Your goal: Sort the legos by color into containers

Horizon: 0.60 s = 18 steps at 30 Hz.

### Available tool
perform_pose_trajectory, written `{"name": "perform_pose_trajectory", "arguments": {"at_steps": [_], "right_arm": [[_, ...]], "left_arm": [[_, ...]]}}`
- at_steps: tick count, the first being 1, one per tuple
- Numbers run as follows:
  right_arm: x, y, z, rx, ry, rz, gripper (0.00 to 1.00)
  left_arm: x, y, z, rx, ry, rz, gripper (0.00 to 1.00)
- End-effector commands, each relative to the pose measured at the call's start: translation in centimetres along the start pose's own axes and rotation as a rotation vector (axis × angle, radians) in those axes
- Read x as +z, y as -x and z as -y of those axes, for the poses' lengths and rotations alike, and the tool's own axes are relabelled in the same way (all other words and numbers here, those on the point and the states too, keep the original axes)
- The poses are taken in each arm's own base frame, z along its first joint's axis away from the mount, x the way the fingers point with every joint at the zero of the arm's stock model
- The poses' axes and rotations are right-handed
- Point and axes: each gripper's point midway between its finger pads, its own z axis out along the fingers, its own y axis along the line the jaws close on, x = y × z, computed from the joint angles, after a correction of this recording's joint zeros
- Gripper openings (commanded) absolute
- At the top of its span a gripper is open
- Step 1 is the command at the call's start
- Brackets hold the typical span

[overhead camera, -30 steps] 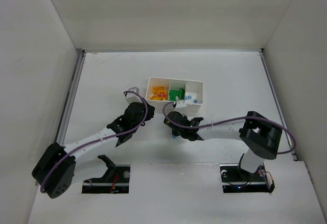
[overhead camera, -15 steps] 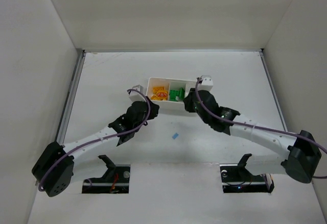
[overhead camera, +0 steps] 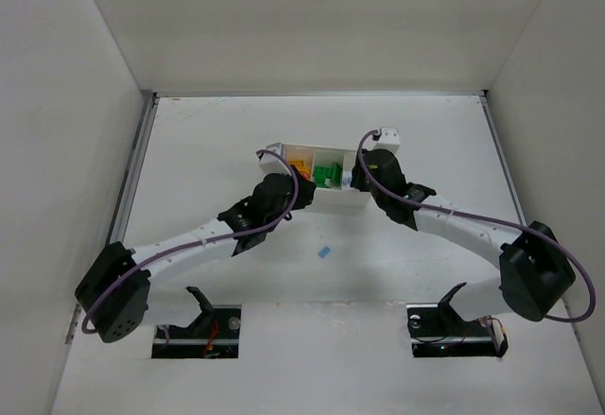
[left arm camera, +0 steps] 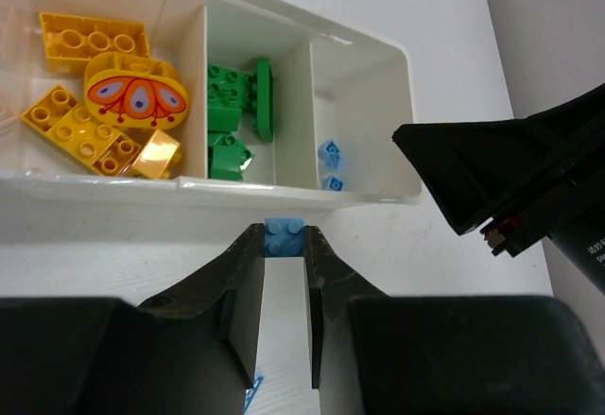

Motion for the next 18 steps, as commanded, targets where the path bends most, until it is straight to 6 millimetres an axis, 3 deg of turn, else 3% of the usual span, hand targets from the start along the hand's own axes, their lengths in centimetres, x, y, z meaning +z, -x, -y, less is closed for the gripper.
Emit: {"name": "perform_pose_trajectory", "arguments": {"at_steps": [1,8,13,18], "right_arm": [[-1.0,5.6,-1.3,0.071,0.051,0.155,0.46],[-4.4,3.8,1.5,0.140,0.055,0.175,0.41],[-7.0,0.2,3.7,0.194,0.058,0.136,0.41],[-9.4,-2.9,4.1,0.220,0.098,0.086,0.40]], "left_arm": [[0.8,2.1,3.5,-0.004,-0.065,0.043,0.13],[4.1,1.9,7.0,0.040,-0.110,0.020,0.14],[7.9,0.2,9.0,0.071,-0.118,-0.028,0.15],[11.2,-1.2,10.0,0.093,-0.107,-0.059,0.18]]}}
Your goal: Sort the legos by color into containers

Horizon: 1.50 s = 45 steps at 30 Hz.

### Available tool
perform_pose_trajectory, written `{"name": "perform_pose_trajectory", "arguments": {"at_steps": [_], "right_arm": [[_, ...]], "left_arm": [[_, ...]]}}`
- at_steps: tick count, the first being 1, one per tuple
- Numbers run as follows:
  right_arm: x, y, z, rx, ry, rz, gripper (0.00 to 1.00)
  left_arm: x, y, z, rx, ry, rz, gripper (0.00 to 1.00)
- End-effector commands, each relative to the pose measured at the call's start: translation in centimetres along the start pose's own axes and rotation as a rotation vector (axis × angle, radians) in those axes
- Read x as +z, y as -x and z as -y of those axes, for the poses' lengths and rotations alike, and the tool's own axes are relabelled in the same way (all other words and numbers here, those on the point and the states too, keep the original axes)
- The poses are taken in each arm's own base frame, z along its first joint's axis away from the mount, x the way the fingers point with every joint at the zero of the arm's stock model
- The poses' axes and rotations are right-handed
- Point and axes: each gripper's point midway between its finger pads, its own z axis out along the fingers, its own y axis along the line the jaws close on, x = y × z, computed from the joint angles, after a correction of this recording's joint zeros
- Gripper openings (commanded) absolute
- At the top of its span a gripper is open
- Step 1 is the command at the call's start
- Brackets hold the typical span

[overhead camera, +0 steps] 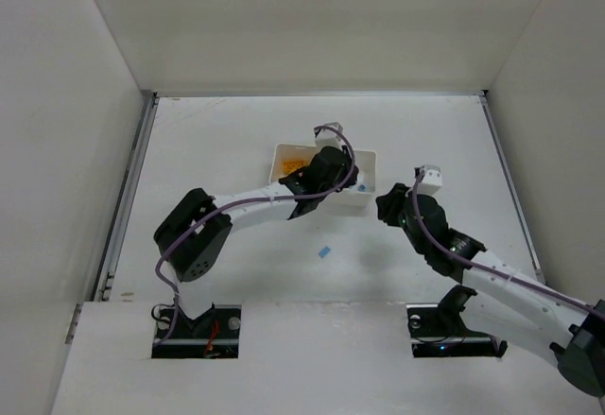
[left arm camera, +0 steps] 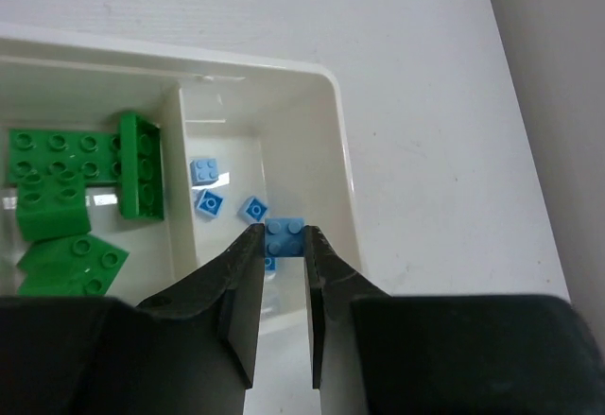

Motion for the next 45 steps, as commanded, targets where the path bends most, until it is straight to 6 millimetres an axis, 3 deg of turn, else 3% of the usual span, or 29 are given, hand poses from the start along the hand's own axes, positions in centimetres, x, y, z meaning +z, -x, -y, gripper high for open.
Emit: {"name": "perform_pose_trajectory", "arguments": {"at_steps": [1,7,12,18,22,24,30,40,45], "right_arm": [[-1.7,-1.1,0.0,0.054,0.021,-0.018,0.40],[-3.2,-3.1,-1.4,0.045,0.100,-0.069,0.41],[-3.4,-6.5,-5.1,-0.025,0.181,-0.182,0.38],[-4.5,-12.4,-9.8,-0.137,0.248,-0.349,0.32],[-4.9,-16.2,-11.2,-0.145,0.250,-0.430,0.49],[-4.7,-17.4,-11.3,-0.126,0.239,-0.457,0.52],[-3.3,-18.7,-12.3,-0.108,0.193,-0.463,0.53],[-1.0,-19.2,-11.5,-0.145,0.047,-0.417,0.49],[-1.3,-19.0,-11.7,-0.201,0.014,-0.400,0.49]], "left_arm": [[1.2,1.9,2.7,0.008,-0.054,0.035,0.21],[2.0,2.7,2.8,0.018,-0.037,0.039,0.49],[-0.2,4.6,2.0,0.019,-0.028,0.077,0.51],[-5.8,5.3,-3.2,0.023,0.060,0.144,0.48],[-9.1,4.4,-7.2,0.003,0.118,0.162,0.47],[-10.5,4.1,-8.8,-0.007,0.139,0.176,0.46],[-12.4,3.3,-11.2,-0.045,0.164,0.180,0.44],[-12.7,3.2,-13.0,-0.089,0.160,0.171,0.43],[-12.9,3.5,-13.6,-0.106,0.158,0.175,0.42]]}}
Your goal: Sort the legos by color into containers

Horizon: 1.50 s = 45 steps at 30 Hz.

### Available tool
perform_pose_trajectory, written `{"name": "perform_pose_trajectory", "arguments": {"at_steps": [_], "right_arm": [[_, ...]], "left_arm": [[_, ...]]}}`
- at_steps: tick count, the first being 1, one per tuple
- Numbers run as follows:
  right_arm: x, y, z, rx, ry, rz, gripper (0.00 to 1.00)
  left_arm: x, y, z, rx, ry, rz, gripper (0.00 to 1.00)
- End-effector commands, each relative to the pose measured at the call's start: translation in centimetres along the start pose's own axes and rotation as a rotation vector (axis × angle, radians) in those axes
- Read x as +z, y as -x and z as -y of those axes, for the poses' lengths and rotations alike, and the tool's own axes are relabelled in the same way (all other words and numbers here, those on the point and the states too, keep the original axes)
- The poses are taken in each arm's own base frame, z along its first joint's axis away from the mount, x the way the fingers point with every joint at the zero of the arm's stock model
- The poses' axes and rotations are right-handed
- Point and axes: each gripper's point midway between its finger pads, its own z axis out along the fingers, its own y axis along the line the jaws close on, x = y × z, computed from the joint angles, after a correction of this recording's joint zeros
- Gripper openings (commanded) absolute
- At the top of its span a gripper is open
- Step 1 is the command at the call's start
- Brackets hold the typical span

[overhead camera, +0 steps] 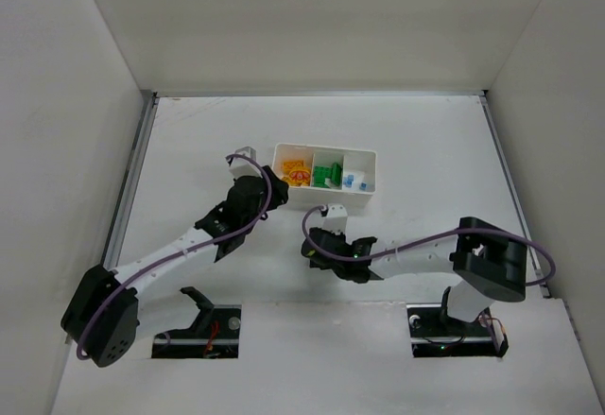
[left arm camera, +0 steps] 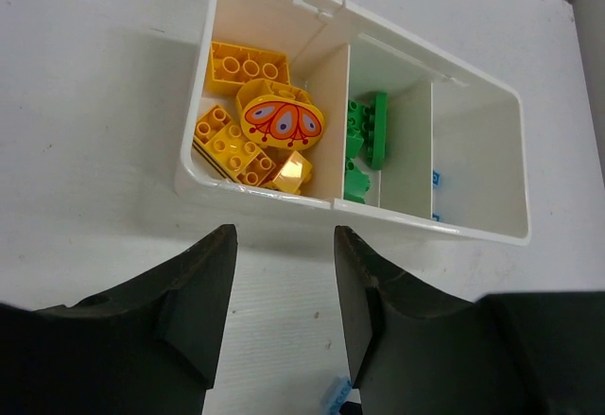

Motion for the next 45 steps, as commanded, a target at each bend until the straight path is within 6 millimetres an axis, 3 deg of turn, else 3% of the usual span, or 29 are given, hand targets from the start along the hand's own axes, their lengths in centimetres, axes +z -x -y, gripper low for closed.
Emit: {"name": "perform_pose_trajectory", "arguments": {"at_steps": [1,7,12,16,25,38,45], "right_arm": [[-1.1,1.5,-1.4,-0.008,-0.011,0.061,0.49],[-2.4,1.5,-2.4,-0.017,0.035,0.068,0.50],[-1.7,0.3,-1.0,-0.005,-0.010,0.035,0.50],[-0.9,0.6,0.2,0.031,-0.047,0.030,0.55],[0.8,1.3,-0.4,0.052,-0.040,0.045,0.55],[2.5,1.8,-0.4,-0.031,-0.082,0.052,0.34],[2.8,1.3,-0.2,-0.098,-0.144,0.038,0.24]], "left_arm": [[-0.5,1.1,0.6,-0.034,-0.041,0.031,0.42],[-0.3,1.2,0.5,-0.037,-0.039,0.030,0.42],[-0.4,1.2,0.7,-0.038,-0.044,0.031,0.42],[-0.4,1.3,0.6,-0.039,-0.041,0.032,0.42],[-0.1,1.0,0.9,-0.036,-0.050,0.014,0.42],[-0.3,1.2,0.3,-0.042,-0.038,0.023,0.41],[-0.8,2.3,-0.4,-0.059,-0.030,0.057,0.41]]}}
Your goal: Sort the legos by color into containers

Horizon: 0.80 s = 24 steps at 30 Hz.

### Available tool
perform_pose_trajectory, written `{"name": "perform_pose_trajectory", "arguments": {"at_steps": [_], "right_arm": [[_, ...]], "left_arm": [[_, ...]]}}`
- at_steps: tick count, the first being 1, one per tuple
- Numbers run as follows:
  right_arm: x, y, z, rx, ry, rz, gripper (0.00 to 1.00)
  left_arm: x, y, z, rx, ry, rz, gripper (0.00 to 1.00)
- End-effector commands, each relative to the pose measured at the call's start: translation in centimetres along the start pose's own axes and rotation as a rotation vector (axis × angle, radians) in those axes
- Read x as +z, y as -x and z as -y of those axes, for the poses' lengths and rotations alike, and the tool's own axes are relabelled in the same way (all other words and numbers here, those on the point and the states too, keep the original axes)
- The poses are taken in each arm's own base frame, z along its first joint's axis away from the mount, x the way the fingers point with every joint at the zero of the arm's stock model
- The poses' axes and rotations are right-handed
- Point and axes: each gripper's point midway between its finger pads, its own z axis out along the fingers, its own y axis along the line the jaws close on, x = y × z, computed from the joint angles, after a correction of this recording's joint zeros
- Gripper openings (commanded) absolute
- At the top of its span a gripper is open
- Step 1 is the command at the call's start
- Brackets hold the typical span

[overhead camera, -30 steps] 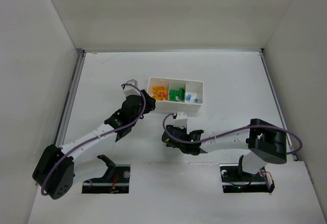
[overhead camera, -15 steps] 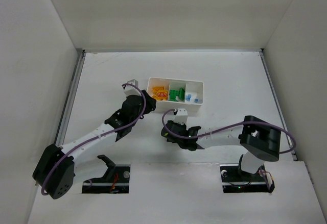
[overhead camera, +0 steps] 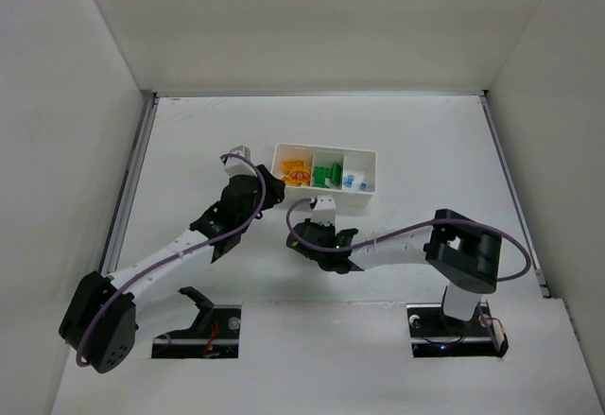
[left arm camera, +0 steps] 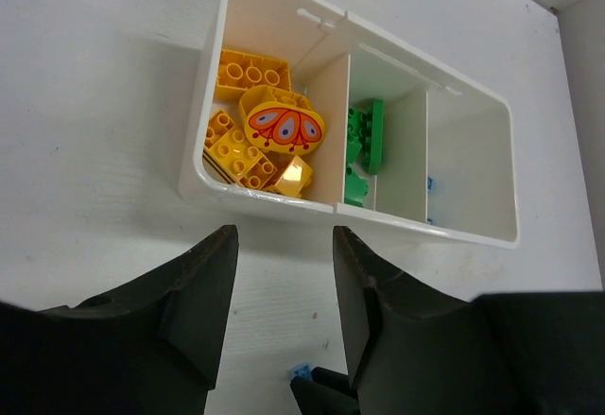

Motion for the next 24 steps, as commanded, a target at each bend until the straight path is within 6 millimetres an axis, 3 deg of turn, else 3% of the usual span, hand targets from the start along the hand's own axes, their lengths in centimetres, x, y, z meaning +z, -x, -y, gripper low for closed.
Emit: {"name": "perform_pose_trajectory", "arguments": {"at_steps": [1,6,11,18,24], "right_arm": [[0.2,-0.8,0.4,-0.073,-0.048,-0.018,0.23],[0.1,-0.7,0.3,-0.092,-0.060,-0.012,0.18],[-2.4,2.4,0.1,-0.026,0.000,0.061,0.18],[-6.7,9.0,0.2,0.073,0.143,0.188,0.18],[-6.9,16.3,4.6,0.161,0.157,0.317,0.18]], "left_arm": [[-0.7,1.9,0.0,-0.034,-0.018,0.063,0.41],[-1.0,2.2,-0.3,-0.048,-0.014,0.075,0.41],[-1.0,1.9,-1.1,-0.065,0.006,0.069,0.42],[-0.9,1.4,-1.4,-0.073,0.014,0.058,0.46],[-1.6,2.0,-2.5,-0.096,0.036,0.088,0.54]]}}
